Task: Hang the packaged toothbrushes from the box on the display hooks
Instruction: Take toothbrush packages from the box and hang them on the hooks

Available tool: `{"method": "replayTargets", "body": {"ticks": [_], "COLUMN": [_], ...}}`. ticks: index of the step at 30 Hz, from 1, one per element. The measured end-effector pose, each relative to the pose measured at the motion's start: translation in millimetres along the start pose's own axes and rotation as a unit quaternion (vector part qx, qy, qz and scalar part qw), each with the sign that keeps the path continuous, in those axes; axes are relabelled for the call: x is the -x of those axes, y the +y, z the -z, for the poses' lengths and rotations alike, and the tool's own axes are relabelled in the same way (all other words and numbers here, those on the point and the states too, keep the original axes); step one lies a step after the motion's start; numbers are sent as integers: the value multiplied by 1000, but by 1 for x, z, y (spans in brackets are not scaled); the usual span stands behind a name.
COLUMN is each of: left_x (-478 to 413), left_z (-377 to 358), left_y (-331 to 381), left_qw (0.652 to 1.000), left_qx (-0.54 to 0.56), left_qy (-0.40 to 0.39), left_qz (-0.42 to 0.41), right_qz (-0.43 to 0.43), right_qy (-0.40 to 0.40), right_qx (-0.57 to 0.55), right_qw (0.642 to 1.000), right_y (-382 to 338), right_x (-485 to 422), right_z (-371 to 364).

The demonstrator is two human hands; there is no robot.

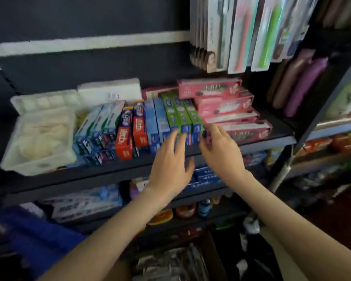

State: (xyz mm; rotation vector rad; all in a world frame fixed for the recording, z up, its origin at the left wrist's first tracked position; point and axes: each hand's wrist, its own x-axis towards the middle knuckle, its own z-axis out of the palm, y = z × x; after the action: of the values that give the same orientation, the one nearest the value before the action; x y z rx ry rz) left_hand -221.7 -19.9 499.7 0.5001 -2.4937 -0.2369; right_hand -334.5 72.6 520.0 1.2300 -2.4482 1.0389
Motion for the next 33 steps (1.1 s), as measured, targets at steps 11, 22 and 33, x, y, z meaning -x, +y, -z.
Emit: {"method": "replayTargets", "body": {"ticks": [11, 22, 33], "left_x": [213, 371, 460], "left_z": [-188, -371, -461], "left_y": [-21, -40, -110], "left_qw": [922, 775, 754], "left_qx": [-16, -14, -29], "left_qy": [-318, -499, -496], "left_qz": [219, 388, 430], "right_qz": [-176, -245, -314], "right_qy": [-326, -474, -496], "right_qx": [18, 5, 89], "right_qw": [929, 846, 805], "right_y": [184, 270, 332], "right_x": [207, 358, 442], "right_z": [-148, -308, -468]}}
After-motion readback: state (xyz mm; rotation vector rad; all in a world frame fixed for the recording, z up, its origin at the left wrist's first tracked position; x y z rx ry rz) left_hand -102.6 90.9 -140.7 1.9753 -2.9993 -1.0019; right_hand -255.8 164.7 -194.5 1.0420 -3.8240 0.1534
